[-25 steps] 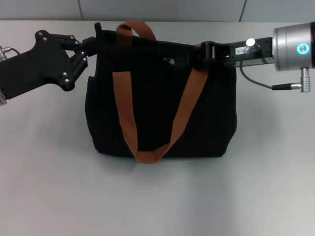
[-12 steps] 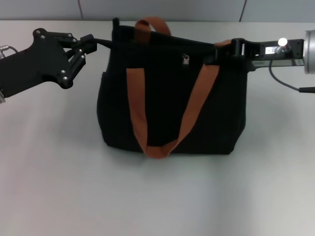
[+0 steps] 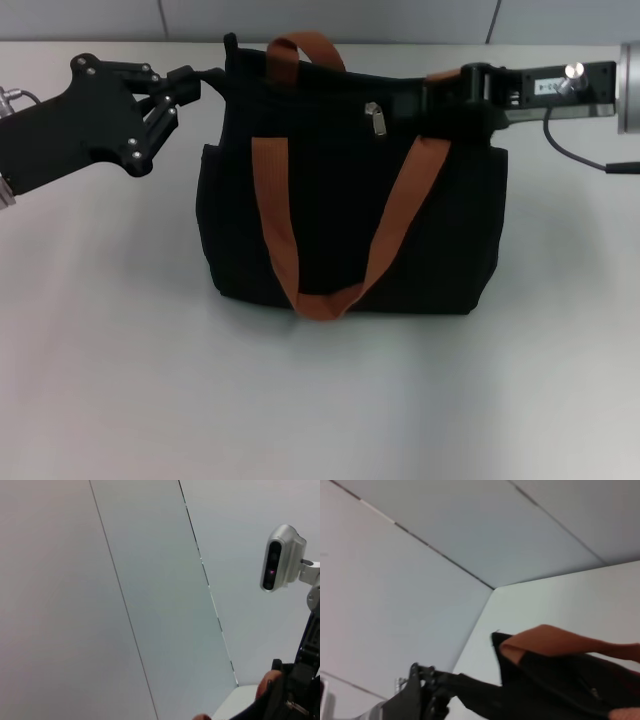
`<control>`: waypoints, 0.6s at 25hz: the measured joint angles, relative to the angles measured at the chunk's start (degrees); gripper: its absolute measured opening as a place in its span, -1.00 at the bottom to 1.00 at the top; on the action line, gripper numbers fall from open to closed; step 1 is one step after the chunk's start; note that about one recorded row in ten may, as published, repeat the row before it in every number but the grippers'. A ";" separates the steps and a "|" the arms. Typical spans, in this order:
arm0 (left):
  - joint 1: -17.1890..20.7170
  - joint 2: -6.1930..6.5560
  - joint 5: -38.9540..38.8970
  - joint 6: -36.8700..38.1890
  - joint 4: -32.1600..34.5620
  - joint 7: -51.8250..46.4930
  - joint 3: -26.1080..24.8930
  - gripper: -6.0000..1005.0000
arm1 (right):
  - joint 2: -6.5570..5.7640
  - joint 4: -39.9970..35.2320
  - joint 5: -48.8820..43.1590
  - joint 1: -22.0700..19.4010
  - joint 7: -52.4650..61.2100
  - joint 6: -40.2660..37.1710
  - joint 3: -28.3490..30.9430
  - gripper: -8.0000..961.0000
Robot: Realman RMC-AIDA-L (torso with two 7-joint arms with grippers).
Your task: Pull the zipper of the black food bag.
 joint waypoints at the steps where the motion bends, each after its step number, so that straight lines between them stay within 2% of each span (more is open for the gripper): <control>1: -0.04 -0.02 -0.14 -0.07 -0.01 -0.11 0.01 -0.93 | -0.02 -0.03 0.16 0.40 0.01 -0.44 0.00 -0.88; 11: -0.04 0.11 -0.98 -0.49 -0.38 -0.34 0.07 -0.93 | -1.06 -4.87 0.61 2.53 3.64 -5.85 0.48 -0.57; 15: 0.11 0.12 -1.00 -0.53 -0.45 -0.35 0.07 -0.93 | -1.98 -7.88 -1.33 2.56 6.16 -7.20 0.59 -0.32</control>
